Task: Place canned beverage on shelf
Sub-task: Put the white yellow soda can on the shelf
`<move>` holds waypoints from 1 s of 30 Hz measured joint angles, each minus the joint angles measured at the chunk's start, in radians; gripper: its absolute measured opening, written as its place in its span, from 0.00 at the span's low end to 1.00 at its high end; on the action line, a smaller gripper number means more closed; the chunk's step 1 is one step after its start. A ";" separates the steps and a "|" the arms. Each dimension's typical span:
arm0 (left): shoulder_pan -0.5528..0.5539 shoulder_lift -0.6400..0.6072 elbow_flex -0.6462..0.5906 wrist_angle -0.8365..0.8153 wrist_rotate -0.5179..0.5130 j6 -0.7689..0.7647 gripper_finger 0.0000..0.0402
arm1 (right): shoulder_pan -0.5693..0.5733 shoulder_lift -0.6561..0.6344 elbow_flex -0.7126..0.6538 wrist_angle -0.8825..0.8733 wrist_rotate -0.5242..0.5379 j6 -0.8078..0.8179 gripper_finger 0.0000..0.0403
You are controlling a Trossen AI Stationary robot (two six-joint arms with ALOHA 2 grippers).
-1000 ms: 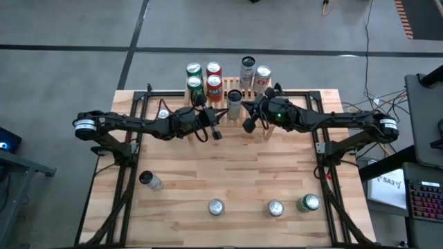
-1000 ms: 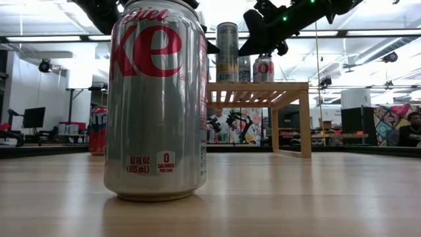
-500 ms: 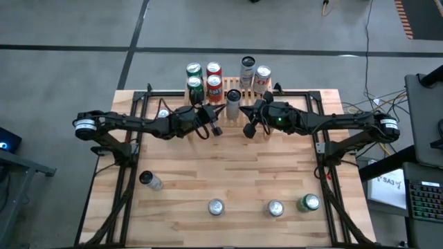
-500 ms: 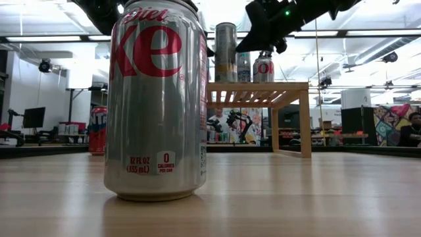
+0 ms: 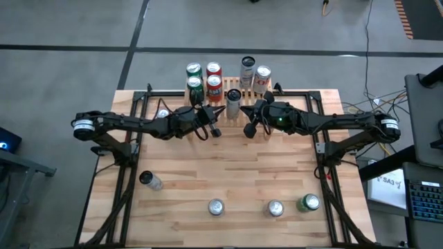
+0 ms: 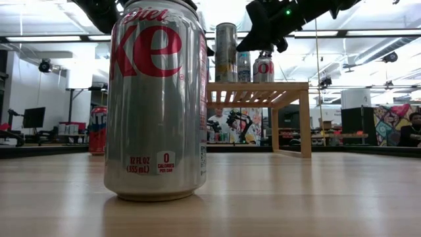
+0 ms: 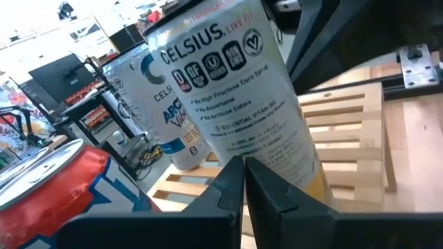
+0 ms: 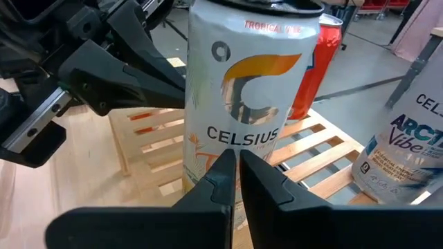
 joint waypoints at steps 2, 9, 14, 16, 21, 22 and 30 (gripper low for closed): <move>-0.001 -0.011 0.000 -0.022 -0.001 -0.001 0.00 | 0.000 -0.006 0.000 -0.007 0.003 0.000 0.03; -0.003 -0.057 -0.002 -0.091 0.022 -0.041 0.00 | -0.004 -0.014 0.000 -0.014 0.035 -0.006 0.03; -0.003 -0.055 -0.002 -0.093 0.125 -0.089 0.00 | -0.007 -0.015 0.000 -0.014 0.114 -0.038 0.03; -0.003 -0.051 -0.002 -0.092 0.158 -0.110 0.00 | -0.015 -0.015 0.000 -0.005 0.113 -0.045 0.03; -0.003 -0.031 -0.003 -0.076 0.169 -0.132 0.00 | -0.050 -0.012 0.000 0.035 0.112 -0.050 0.03; -0.003 -0.025 -0.003 -0.061 0.169 -0.133 0.00 | -0.056 -0.010 0.000 0.052 0.113 -0.057 0.03; -0.002 -0.008 -0.003 -0.009 0.168 -0.133 0.00 | -0.062 -0.008 0.000 0.099 0.095 -0.082 0.03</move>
